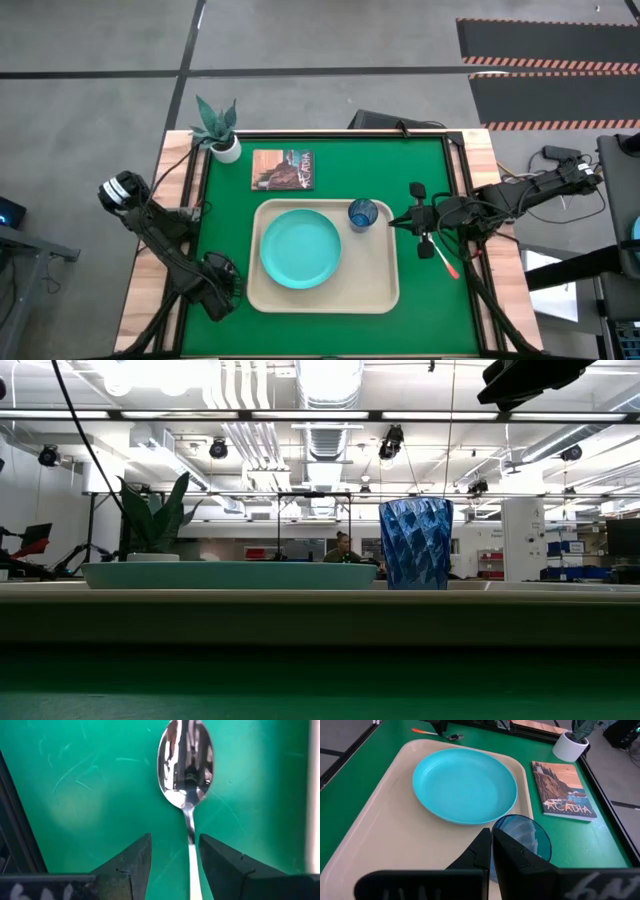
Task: Pick and place plate/cup/fork/spoon on tray
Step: Put the orange spoon in the right corner of the serving tray
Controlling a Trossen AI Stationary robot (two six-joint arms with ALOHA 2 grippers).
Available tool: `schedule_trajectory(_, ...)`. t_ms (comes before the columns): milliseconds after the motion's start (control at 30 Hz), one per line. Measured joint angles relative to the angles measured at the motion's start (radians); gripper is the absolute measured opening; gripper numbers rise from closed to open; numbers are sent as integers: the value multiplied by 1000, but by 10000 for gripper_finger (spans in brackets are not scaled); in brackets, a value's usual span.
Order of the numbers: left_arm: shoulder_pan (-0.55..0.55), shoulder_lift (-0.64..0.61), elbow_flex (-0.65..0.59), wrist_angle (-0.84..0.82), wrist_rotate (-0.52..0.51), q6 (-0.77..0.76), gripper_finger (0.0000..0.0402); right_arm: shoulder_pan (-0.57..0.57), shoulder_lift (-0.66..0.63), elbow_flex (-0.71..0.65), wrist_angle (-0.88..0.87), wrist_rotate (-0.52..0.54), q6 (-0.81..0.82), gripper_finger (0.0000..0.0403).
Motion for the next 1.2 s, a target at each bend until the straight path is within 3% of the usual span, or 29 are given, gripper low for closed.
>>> schedule_trajectory(267, 3, 47, 5, 0, 2, 2, 142, 0, 0, -1, 0, 0, 0, 9)
schedule_trajectory(667, 6, 34, 3, 0, 8, -4, 11, 0, 0, -1, 0, 0, -1, 9)
schedule_trajectory(767, 10, 34, 5, -5, 10, -4, 7, 0, 0, -1, 0, 0, -1, 9)
schedule_trajectory(967, 9, 10, 70, -98, 12, 3, 3, 0, 0, -1, 0, 0, -1, 9)
schedule_trajectory(1200, 9, -21, 257, -435, -48, 2, 3, 0, 0, -1, 2, 0, -1, 9)
